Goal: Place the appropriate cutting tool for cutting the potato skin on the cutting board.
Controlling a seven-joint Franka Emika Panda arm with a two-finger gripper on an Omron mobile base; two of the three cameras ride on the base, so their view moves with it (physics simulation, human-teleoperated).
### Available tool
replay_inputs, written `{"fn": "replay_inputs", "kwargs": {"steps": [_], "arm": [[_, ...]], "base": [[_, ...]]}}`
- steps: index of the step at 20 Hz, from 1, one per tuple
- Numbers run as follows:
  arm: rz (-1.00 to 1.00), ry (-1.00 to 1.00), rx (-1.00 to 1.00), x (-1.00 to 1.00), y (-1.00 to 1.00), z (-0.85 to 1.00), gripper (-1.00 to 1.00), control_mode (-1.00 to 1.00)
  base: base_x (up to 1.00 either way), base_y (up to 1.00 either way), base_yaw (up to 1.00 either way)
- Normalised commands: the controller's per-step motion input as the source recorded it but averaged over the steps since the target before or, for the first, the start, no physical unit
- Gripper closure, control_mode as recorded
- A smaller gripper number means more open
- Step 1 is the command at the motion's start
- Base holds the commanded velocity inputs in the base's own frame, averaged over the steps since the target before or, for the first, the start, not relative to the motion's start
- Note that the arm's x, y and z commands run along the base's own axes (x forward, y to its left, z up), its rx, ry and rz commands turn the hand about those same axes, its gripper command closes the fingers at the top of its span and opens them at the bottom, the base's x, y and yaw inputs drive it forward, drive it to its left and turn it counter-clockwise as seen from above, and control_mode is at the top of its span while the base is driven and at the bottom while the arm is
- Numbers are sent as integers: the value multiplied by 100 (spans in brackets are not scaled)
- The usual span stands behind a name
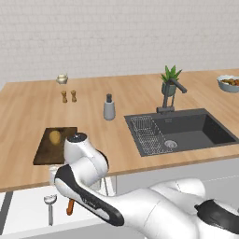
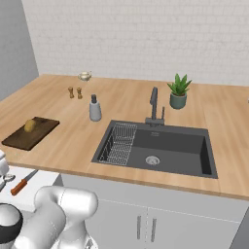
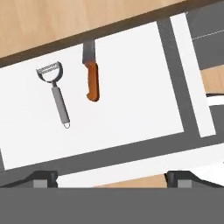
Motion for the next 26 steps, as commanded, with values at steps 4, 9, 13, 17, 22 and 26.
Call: {"fn": "replay_inputs", "kwargs": {"steps": [4,9,13,17,22,26], "arm": [[-4,16,0,11,91,-53,-100,-100],[0,1,-2,8,52,-48,-100,-100],[2,-1,-3,0,19,-43,-100,-100],[7,-2,-1,0,0,-41,-100,-100],[15,0,-2,0,0,-48,-100,-100],[21,0,0,-8,0,-42,-100,-100]], "base": [[0,0,0],[0,0,0],[0,0,0],[0,0,0],[0,0,0],[0,0,0]]}}
